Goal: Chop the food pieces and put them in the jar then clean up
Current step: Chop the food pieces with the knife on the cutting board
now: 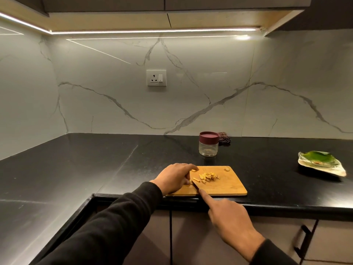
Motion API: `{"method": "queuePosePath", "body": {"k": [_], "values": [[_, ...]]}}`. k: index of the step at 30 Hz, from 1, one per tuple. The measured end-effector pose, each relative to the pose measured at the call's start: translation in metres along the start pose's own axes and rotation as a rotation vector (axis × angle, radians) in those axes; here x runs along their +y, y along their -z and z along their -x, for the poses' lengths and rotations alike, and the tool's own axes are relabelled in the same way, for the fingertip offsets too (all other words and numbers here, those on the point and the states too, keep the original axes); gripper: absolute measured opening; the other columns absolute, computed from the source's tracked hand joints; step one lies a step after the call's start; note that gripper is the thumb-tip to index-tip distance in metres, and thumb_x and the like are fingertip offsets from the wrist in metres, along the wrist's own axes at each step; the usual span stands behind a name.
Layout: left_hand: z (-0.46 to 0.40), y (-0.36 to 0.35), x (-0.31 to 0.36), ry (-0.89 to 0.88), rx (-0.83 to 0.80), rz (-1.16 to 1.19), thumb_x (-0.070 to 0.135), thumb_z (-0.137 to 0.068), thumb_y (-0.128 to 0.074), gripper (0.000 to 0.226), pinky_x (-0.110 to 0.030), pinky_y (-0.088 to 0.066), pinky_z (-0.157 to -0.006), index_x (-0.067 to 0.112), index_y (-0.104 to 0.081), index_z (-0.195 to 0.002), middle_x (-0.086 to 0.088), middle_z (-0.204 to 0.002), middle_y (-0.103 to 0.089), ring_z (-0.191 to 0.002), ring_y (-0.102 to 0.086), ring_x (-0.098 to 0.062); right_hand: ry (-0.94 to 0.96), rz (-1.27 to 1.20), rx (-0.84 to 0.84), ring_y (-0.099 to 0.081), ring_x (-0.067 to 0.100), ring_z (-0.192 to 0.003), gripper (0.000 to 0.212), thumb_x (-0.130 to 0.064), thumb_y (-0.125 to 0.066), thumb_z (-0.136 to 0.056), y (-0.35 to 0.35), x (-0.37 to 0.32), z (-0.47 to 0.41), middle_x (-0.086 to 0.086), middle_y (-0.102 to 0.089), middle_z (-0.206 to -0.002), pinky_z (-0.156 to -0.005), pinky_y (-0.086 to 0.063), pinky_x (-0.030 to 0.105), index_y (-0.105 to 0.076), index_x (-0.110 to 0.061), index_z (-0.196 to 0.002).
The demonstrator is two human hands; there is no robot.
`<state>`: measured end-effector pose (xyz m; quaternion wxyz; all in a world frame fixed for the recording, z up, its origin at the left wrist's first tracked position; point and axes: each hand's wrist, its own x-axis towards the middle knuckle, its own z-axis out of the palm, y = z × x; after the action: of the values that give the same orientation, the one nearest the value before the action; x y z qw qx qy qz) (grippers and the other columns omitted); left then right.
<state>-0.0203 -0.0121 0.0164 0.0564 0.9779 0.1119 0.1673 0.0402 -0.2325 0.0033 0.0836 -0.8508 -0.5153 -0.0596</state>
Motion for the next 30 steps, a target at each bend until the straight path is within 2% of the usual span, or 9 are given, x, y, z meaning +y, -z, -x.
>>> {"method": "queuePosePath", "body": {"k": [3, 7, 10, 13, 18, 23, 30], "values": [[0.006, -0.003, -0.002, 0.024, 0.057, 0.060, 0.016, -0.094, -0.067, 0.034, -0.030, -0.056, -0.087, 0.027, -0.054, -0.123, 0.008, -0.100, -0.066, -0.089, -0.062, -0.007, -0.004, -0.089, 0.029, -0.046, 0.011, -0.069, 0.059, -0.034, -0.032, -0.108, -0.002, 0.001, -0.004, -0.006, -0.052, -0.083, -0.066, -0.038, 0.028, -0.002, -0.043, -0.159], [0.015, -0.008, -0.006, -0.005, 0.157, 0.059, 0.019, -0.093, -0.069, 0.017, -0.024, -0.056, -0.087, 0.025, -0.068, -0.109, 0.008, -0.103, -0.071, -0.091, -0.064, -0.003, -0.011, -0.174, 0.052, -0.049, 0.007, -0.068, 0.059, -0.036, -0.032, -0.108, -0.003, 0.005, -0.012, -0.007, -0.052, -0.079, -0.065, -0.042, 0.025, -0.001, -0.046, -0.158], [0.017, -0.008, -0.009, -0.001, 0.165, 0.083, 0.024, -0.093, -0.070, 0.016, -0.016, -0.053, -0.090, 0.026, -0.075, -0.108, 0.010, -0.106, -0.073, -0.094, -0.066, -0.002, -0.045, -0.206, 0.064, -0.050, 0.006, -0.069, 0.058, -0.036, -0.033, -0.108, -0.002, 0.012, -0.014, -0.009, -0.052, -0.080, -0.064, -0.038, 0.024, -0.005, -0.045, -0.158], [0.017, -0.007, -0.009, 0.002, 0.151, 0.088, 0.025, -0.093, -0.070, 0.013, -0.016, -0.053, -0.090, 0.026, -0.078, -0.103, 0.011, -0.103, -0.073, -0.092, -0.065, -0.002, -0.060, -0.222, 0.071, -0.053, 0.006, -0.071, 0.057, -0.037, -0.034, -0.107, -0.002, 0.016, -0.013, -0.009, -0.054, -0.080, -0.062, -0.038, 0.023, -0.010, -0.045, -0.158], [0.011, -0.001, -0.007, 0.032, 0.114, 0.081, 0.025, -0.092, -0.071, 0.009, -0.016, -0.052, -0.089, 0.027, -0.077, -0.099, 0.010, -0.102, -0.073, -0.089, -0.064, -0.002, -0.029, -0.246, 0.079, -0.049, 0.006, -0.065, 0.056, -0.037, -0.035, -0.108, -0.001, 0.007, -0.014, -0.009, -0.052, -0.078, -0.052, -0.032, 0.020, -0.011, -0.043, -0.158], [0.005, 0.003, -0.005, 0.046, 0.077, 0.067, 0.023, -0.090, -0.073, 0.006, -0.016, -0.052, -0.082, 0.023, -0.078, -0.094, 0.009, -0.100, -0.072, -0.085, -0.062, -0.002, 0.001, -0.289, 0.036, -0.054, 0.007, -0.074, 0.055, -0.035, -0.036, -0.108, -0.001, -0.001, -0.022, -0.007, -0.060, -0.087, -0.062, -0.042, 0.022, -0.014, -0.044, -0.158], [0.003, 0.005, -0.004, 0.050, 0.055, 0.046, 0.025, -0.090, -0.073, 0.007, -0.023, -0.056, -0.085, 0.022, -0.078, -0.095, 0.007, -0.101, -0.072, -0.089, -0.064, -0.006, 0.036, -0.330, -0.011, -0.053, 0.007, -0.077, 0.056, -0.031, -0.038, -0.107, -0.002, -0.004, -0.030, -0.005, -0.061, -0.095, -0.062, -0.038, 0.021, -0.017, -0.042, -0.158]]}}
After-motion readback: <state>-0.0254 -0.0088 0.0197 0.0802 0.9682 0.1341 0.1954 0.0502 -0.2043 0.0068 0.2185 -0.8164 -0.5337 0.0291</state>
